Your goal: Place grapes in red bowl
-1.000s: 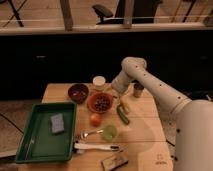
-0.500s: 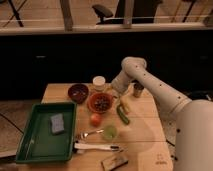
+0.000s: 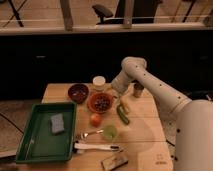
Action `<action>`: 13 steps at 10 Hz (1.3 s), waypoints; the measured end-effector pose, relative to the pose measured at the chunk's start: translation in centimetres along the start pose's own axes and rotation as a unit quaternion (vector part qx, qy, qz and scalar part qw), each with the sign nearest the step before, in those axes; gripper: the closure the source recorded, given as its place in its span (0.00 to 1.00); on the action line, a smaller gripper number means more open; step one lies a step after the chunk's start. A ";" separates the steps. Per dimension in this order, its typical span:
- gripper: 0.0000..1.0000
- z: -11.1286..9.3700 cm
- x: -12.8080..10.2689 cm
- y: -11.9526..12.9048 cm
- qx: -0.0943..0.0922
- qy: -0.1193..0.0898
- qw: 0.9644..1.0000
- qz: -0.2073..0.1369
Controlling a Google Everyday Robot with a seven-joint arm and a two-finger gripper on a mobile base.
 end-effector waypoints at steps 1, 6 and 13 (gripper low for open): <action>0.37 0.0 0.0 0.0 0.000 0.000 1.000 0.000; 0.37 0.0 0.0 0.0 0.000 0.000 1.000 0.000; 0.37 0.0 0.0 0.0 0.000 0.000 1.000 0.000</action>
